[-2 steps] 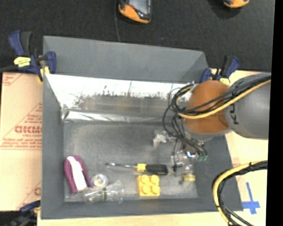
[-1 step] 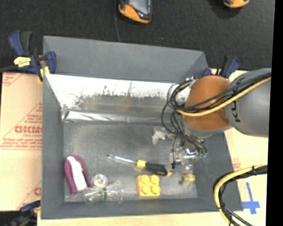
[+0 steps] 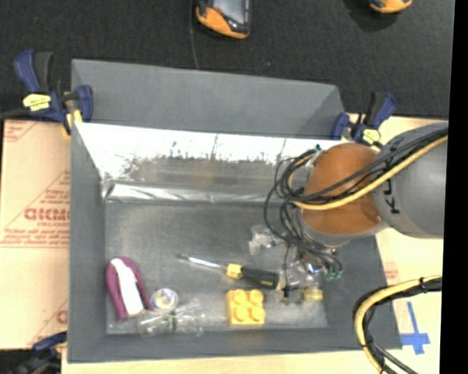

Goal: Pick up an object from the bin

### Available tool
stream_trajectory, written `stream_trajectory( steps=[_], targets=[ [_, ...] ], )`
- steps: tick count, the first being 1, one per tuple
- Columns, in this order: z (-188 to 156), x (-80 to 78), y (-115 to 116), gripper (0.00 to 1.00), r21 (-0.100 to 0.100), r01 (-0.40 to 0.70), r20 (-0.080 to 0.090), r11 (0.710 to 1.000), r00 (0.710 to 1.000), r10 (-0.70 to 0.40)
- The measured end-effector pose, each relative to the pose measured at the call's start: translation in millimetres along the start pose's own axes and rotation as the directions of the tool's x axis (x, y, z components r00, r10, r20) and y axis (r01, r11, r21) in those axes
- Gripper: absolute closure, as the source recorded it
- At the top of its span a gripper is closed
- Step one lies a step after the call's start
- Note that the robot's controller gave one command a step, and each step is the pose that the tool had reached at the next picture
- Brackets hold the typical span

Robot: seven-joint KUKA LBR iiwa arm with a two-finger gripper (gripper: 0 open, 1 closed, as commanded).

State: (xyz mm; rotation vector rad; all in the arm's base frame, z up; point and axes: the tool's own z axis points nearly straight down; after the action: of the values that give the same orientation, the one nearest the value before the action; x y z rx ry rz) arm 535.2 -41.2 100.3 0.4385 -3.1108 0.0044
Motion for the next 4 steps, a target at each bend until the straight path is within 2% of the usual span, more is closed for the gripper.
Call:
stream_trajectory(
  steps=[1,2,4],
  targets=[
    [26,-8.7,-4,0.0,0.004,0.217,0.009,0.976,0.976,-0.217],
    [30,-0.3,9,1.0,0.002,0.096,0.004,0.995,0.995,-0.096],
    [30,-0.3,9,1.0,0.002,0.097,0.005,0.995,0.995,-0.097]
  ],
)
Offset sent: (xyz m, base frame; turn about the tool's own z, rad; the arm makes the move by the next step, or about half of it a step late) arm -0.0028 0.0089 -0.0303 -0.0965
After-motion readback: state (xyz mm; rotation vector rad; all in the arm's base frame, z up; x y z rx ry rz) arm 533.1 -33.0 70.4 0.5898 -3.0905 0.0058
